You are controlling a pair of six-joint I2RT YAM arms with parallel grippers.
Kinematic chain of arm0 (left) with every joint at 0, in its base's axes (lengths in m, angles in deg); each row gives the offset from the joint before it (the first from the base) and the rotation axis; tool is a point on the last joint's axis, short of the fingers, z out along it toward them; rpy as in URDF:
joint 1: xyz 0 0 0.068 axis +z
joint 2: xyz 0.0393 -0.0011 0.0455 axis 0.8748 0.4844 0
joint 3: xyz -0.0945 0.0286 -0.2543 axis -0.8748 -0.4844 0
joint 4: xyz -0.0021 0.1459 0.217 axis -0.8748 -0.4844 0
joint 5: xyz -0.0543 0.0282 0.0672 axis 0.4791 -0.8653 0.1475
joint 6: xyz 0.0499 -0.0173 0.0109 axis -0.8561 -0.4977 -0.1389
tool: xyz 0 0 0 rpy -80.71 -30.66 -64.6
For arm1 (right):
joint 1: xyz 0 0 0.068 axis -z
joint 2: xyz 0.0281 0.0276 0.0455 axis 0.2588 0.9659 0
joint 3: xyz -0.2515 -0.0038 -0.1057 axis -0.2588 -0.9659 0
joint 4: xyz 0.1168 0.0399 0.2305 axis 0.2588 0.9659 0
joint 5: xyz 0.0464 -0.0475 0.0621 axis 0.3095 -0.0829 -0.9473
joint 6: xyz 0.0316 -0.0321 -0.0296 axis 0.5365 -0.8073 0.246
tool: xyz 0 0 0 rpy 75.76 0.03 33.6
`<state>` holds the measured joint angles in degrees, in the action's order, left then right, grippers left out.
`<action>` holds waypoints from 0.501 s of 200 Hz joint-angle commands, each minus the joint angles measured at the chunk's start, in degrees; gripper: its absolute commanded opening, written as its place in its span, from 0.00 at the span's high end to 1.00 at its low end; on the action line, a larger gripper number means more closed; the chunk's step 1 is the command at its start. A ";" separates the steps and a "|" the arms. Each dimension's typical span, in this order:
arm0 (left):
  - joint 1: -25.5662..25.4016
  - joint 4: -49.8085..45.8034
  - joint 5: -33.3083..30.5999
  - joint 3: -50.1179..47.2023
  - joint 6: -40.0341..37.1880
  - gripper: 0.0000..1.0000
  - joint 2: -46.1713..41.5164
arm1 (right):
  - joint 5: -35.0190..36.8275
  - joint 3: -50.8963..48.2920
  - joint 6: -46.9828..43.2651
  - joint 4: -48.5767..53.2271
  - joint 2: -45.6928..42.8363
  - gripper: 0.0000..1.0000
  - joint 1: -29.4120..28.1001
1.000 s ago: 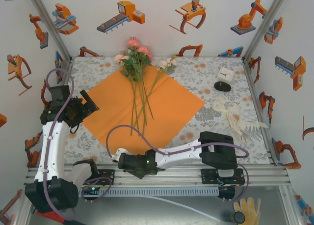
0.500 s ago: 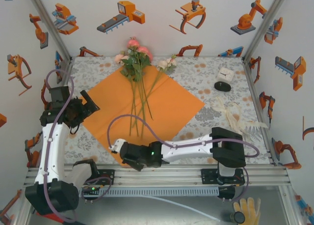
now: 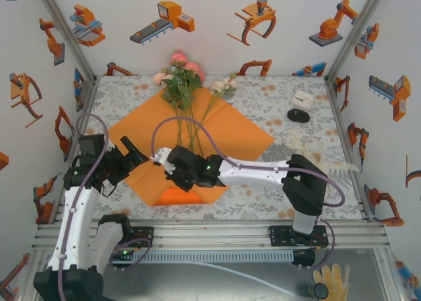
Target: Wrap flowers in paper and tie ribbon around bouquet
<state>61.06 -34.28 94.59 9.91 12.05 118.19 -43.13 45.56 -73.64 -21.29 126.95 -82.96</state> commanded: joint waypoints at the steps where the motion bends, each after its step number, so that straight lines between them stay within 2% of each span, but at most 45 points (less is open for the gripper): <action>1: -1.11 0.20 -0.17 -1.88 2.52 0.03 -2.17 | -1.49 4.06 -5.31 -0.16 2.37 1.00 2.81; 24: -1.70 0.37 1.14 -3.42 2.23 0.03 -3.31 | -1.58 7.18 -7.59 -0.25 4.25 1.00 6.34; 52: -2.63 4.41 7.14 -5.82 1.70 0.03 -4.02 | -2.03 10.64 -10.25 -3.01 7.23 1.00 9.70; 74: -3.09 5.63 8.09 -6.39 2.26 0.03 -3.17 | -4.00 13.53 -10.67 -4.13 10.47 1.00 11.33; 100: -3.68 6.97 9.19 -7.52 2.76 0.03 -2.74 | -2.66 16.22 -11.59 -4.24 13.20 1.00 13.12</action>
<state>58.02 -30.08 100.93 3.64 13.67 115.41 -45.27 58.94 -82.95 -24.11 138.25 -70.92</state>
